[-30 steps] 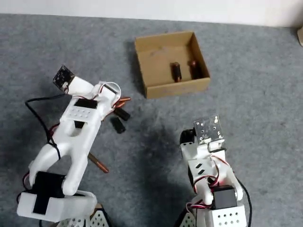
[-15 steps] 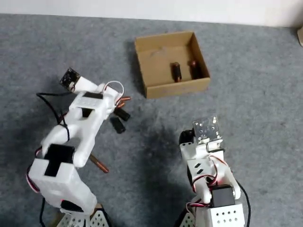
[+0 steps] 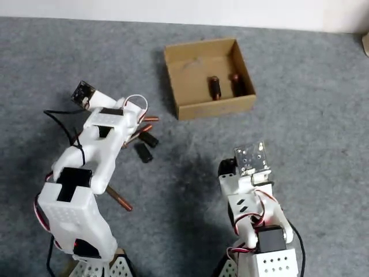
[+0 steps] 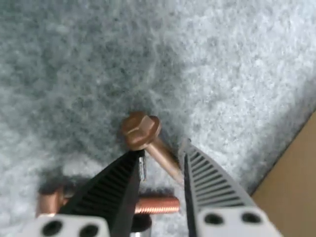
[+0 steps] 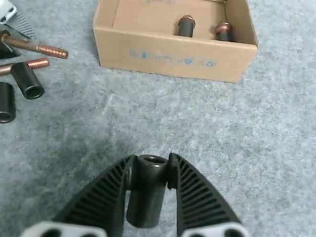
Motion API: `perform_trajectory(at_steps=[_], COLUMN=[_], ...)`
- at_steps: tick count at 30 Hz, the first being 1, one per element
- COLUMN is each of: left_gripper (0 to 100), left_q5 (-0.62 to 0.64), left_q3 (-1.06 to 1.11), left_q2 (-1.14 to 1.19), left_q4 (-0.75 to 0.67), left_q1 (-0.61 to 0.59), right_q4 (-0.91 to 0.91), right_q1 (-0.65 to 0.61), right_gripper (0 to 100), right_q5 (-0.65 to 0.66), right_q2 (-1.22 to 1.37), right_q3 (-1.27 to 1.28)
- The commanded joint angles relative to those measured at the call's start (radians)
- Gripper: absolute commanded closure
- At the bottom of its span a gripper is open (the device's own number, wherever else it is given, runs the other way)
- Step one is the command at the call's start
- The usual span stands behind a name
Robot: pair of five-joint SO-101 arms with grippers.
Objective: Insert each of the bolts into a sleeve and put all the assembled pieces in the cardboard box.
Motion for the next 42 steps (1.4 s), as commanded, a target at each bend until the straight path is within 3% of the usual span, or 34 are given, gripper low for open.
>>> perform_trajectory(at_steps=[1, 7, 11, 17, 21, 27, 32, 42], left_gripper=[88, 89, 100, 99, 99, 100, 100, 100], left_q5=[0.003, 0.003, 0.003, -0.002, -0.014, -0.204, -0.313, -0.64], left_q3=[-0.045, -0.039, -0.038, -0.068, -0.119, -0.206, -0.073, 0.44], left_q2=[0.001, 0.002, 0.007, 0.047, 0.047, -0.018, -0.228, -0.806], left_q4=[-0.012, -0.011, -0.011, -0.005, 0.101, 0.275, 0.29, 0.009], left_q1=[-0.028, -0.025, -0.028, -0.028, -0.018, 0.056, 0.122, 0.252], right_q4=[-0.031, -0.031, -0.031, -0.031, -0.031, -0.031, -0.031, -0.033], right_q1=[0.008, 0.008, 0.008, 0.008, 0.005, 0.005, 0.005, 0.008], right_gripper=[99.3, 99.3, 99.3, 99.3, 99.3, 99.3, 99.3, 99.3], right_q5=[0.012, 0.012, 0.012, 0.012, 0.012, 0.012, 0.012, 0.012], right_q2=[-0.01, -0.01, -0.01, -0.01, -0.01, -0.01, -0.01, -0.013], right_q3=[-0.005, -0.004, -0.004, -0.004, -0.002, -0.002, -0.002, -0.004])
